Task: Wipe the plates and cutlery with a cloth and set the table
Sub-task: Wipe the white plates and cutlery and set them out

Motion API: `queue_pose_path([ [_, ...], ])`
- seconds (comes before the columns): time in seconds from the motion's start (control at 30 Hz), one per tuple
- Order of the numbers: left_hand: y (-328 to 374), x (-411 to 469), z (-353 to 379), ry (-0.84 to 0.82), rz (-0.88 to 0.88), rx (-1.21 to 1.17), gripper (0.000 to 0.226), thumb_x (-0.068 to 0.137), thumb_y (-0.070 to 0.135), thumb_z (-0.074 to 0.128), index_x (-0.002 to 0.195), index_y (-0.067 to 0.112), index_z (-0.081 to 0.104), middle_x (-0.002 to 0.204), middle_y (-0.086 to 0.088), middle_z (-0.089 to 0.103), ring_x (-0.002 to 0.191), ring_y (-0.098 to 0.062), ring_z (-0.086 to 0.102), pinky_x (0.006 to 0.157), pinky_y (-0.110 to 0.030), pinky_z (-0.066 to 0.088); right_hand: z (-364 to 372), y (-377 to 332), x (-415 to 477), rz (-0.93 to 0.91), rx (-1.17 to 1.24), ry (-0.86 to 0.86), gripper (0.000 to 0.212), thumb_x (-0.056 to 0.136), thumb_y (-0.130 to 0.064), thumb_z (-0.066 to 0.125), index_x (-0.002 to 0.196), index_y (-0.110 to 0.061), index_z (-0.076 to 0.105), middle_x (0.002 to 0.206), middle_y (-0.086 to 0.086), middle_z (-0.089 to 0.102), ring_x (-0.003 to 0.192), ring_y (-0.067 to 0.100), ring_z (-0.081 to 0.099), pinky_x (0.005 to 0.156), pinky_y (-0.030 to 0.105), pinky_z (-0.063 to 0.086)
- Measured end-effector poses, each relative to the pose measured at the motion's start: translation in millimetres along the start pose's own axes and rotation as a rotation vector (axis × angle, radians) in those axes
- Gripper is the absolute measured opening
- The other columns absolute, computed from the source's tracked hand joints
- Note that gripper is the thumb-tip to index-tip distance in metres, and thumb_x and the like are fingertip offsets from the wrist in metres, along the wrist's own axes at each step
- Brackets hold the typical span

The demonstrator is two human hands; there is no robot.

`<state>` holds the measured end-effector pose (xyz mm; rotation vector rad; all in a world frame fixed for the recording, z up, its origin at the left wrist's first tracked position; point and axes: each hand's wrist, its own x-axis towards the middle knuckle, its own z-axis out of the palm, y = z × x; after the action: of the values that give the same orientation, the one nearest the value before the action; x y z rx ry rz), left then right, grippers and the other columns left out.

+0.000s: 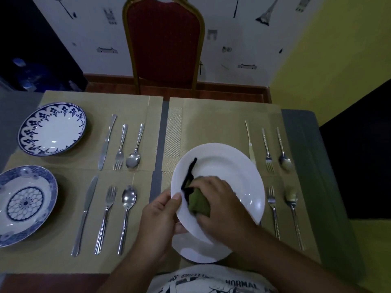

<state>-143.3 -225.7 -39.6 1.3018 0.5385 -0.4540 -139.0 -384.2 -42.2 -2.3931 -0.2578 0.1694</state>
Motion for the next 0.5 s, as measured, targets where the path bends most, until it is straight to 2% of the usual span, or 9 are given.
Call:
queue_pose_path([
  [0.07, 1, 5, -3, -0.002, -0.001, 0.003, 0.024, 0.101, 0.011, 0.053, 0.116, 0.011, 0.072, 0.104, -0.017, 0.076, 0.093, -0.036, 0.073, 0.078, -0.052, 0.06, -2, 8, 26, 0.009, -0.026, 0.039, 0.057, 0.074, -0.032, 0.066, 0.127, -0.038, 0.046, 0.129, -0.009, 0.049, 0.117, 0.017, 0.047, 0.099, 0.043, 0.044],
  [0.17, 7, 17, -7, 0.019, -0.014, -0.035, 0.021, 0.1, 0.009, 0.052, 0.106, 0.009, 0.073, 0.102, -0.02, 0.075, 0.088, -0.033, 0.07, 0.075, -0.048, 0.061, -15, 32, 54, 0.136, -0.058, 0.141, 0.059, 0.071, -0.026, 0.068, 0.126, -0.032, 0.048, 0.125, -0.003, 0.05, 0.115, 0.024, 0.048, 0.094, 0.049, 0.045],
  [0.23, 14, 27, -8, 0.033, -0.009, -0.043, 0.021, 0.1, 0.011, 0.053, 0.105, 0.011, 0.073, 0.102, -0.019, 0.075, 0.089, -0.033, 0.069, 0.077, -0.051, 0.06, -22, 40, 54, 0.19, -0.12, 0.152, 0.057, 0.07, -0.028, 0.067, 0.124, -0.031, 0.048, 0.122, -0.002, 0.051, 0.11, 0.026, 0.05, 0.091, 0.049, 0.046],
  [0.3, 19, 38, -7, 0.039, -0.009, -0.039, 0.022, 0.102, 0.013, 0.052, 0.111, 0.013, 0.072, 0.107, -0.016, 0.076, 0.097, -0.036, 0.072, 0.084, -0.058, 0.058, -24, 37, 45, 0.2, -0.129, 0.092, 0.057, 0.069, -0.03, 0.067, 0.122, -0.035, 0.046, 0.118, -0.003, 0.051, 0.106, 0.025, 0.051, 0.088, 0.046, 0.047],
  [0.37, 23, 49, -4, 0.048, -0.018, -0.041, 0.023, 0.103, 0.015, 0.051, 0.114, 0.013, 0.07, 0.109, -0.014, 0.076, 0.103, -0.037, 0.071, 0.088, -0.063, 0.055, -22, 29, 38, 0.182, -0.038, -0.019, 0.055, 0.067, -0.03, 0.068, 0.118, -0.037, 0.048, 0.112, -0.007, 0.052, 0.103, 0.02, 0.052, 0.086, 0.041, 0.048],
  [0.43, 29, 60, -1, 0.054, -0.022, -0.045, 0.023, 0.103, 0.016, 0.05, 0.113, 0.013, 0.07, 0.109, -0.016, 0.076, 0.101, -0.038, 0.072, 0.089, -0.061, 0.055, -19, 20, 44, 0.164, 0.089, -0.099, 0.053, 0.067, -0.028, 0.071, 0.115, -0.036, 0.051, 0.109, -0.009, 0.053, 0.1, 0.015, 0.052, 0.083, 0.033, 0.047],
  [0.5, 37, 73, 4, 0.067, -0.028, -0.068, 0.023, 0.104, 0.016, 0.049, 0.112, 0.012, 0.07, 0.108, -0.018, 0.075, 0.098, -0.038, 0.073, 0.087, -0.056, 0.057, -20, 15, 59, 0.154, 0.168, -0.065, 0.052, 0.069, -0.024, 0.075, 0.115, -0.034, 0.054, 0.108, -0.01, 0.055, 0.099, 0.011, 0.052, 0.082, 0.027, 0.046],
])
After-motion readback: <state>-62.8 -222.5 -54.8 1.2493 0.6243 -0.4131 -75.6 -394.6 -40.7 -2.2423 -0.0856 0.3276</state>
